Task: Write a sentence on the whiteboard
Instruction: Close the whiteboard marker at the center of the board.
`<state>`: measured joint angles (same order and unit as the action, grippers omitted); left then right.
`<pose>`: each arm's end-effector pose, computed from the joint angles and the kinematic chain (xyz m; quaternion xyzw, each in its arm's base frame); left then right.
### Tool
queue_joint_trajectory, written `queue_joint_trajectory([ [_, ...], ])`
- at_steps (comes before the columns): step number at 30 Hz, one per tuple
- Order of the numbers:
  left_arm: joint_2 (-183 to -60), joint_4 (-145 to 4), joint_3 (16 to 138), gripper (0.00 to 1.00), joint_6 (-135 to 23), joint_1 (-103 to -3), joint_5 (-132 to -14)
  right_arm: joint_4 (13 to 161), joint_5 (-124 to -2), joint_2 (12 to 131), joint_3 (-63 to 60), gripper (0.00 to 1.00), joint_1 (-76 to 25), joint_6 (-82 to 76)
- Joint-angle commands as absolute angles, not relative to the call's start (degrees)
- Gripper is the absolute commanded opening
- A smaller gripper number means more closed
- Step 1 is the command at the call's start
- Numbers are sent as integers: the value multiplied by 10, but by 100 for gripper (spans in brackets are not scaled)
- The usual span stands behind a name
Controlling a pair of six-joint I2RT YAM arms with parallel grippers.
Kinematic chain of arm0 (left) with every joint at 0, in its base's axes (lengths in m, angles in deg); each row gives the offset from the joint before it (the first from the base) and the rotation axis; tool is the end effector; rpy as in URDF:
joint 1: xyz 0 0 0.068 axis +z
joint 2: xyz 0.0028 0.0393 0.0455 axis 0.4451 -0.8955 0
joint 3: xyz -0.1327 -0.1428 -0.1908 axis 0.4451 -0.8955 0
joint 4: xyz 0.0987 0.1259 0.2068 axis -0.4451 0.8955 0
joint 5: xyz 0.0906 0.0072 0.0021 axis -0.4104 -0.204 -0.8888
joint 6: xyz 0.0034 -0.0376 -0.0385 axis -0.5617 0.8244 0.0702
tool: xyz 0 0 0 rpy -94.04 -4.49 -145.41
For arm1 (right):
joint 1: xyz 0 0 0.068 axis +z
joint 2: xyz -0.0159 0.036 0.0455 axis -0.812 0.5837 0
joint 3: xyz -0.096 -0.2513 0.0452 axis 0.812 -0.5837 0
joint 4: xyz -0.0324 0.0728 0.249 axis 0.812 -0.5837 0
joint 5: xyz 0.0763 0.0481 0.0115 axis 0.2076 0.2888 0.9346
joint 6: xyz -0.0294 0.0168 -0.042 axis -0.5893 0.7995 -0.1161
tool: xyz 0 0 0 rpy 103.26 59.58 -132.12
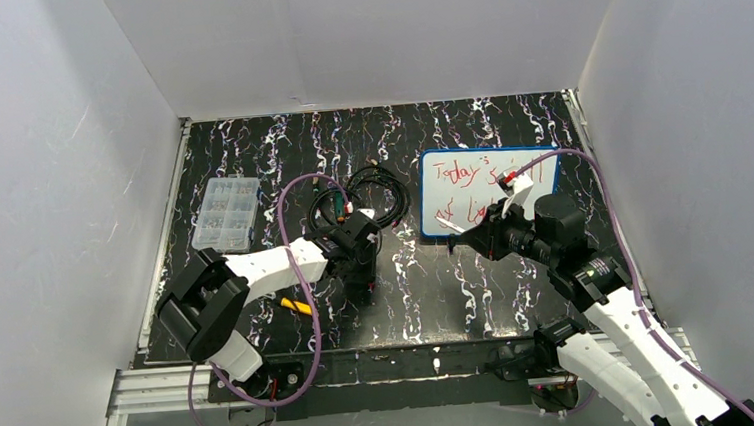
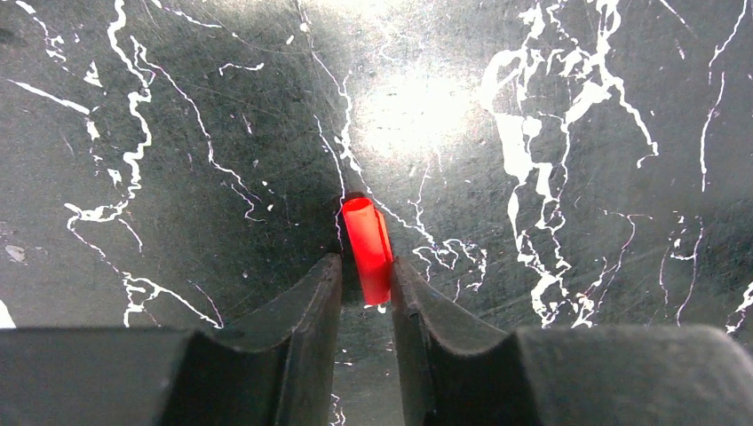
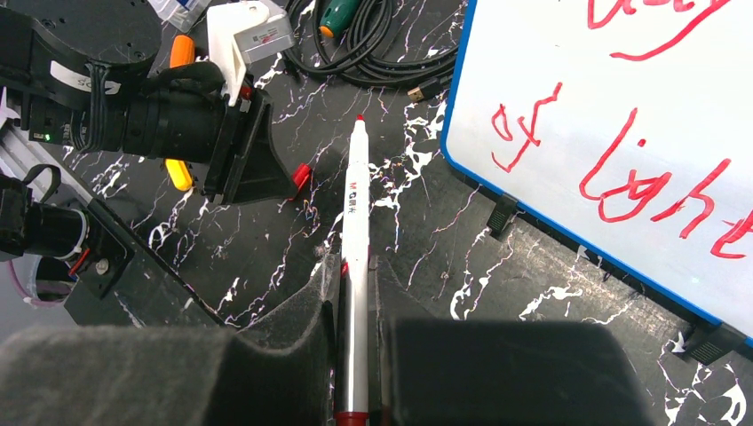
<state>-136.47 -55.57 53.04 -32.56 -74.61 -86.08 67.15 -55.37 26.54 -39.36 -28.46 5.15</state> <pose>0.2060 -0.2255 0.1678 0.0972 0.9483 -0.1681 0.2510 0.1337 0.0755 0.2988 -0.1533 0.7987 0.3035 0.4964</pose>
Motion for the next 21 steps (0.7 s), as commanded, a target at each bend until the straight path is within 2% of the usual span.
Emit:
queue_joint_trajectory([
  [1, -1381, -472, 503, 25, -342, -749, -893, 698, -549, 258, -395, 1, -287, 47],
  [9, -1410, -457, 524, 18, -356, -753, -890, 700, -549, 263, -396, 1, -287, 47],
  [11, -1418, -456, 526, 12, -360, -754, -885, 699, -549, 265, -396, 1, -287, 47],
  [13, -1414, -448, 526, 2, -361, -754, -895, 697, -548, 268, -392, 1, -287, 47],
  [16, -1372, -441, 518, 0, -380, -754, -924, 681, -535, 279, -375, 1, -287, 45],
  [21, -1236, -439, 525, 0, -475, -752, -887, 648, -463, 327, -346, 1, -286, 32],
])
